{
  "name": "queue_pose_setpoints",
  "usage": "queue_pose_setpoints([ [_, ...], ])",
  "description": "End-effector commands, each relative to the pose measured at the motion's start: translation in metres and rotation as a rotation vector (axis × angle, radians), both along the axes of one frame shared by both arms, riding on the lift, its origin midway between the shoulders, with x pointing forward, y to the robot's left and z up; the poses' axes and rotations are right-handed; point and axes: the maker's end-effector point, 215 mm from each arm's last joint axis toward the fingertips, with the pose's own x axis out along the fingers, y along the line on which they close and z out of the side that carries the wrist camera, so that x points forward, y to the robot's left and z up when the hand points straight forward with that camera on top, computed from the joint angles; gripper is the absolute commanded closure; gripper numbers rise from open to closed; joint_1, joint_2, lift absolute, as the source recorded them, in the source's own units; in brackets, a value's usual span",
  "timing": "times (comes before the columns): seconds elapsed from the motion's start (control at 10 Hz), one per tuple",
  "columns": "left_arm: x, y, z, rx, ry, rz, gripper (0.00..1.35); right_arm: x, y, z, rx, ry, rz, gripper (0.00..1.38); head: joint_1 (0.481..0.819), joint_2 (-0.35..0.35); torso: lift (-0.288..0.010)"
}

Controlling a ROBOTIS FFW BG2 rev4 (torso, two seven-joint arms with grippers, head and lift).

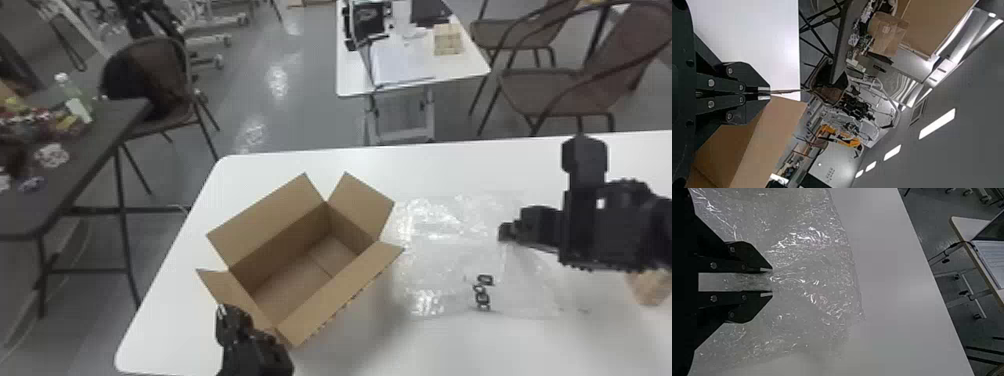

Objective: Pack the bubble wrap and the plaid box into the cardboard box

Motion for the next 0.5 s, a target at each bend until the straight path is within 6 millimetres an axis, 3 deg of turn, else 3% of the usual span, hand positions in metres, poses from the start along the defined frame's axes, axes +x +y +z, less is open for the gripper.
queue_pose_setpoints([
  [0.0, 0.0, 0.0, 0.001, 0.003, -0.002, -0.001, 1.22, -0.002, -0.002, 0.017, 0.049, -0.029, -0.003, 1.21, 0.695, 0.237, -0.102],
  [0.4, 0.0, 0.0, 0.001, 0.002, -0.003, -0.001, 1.22, -0.002, -0.036, 0.099, 0.099, -0.172, -0.007, 1.21, 0.695, 0.211, -0.102],
])
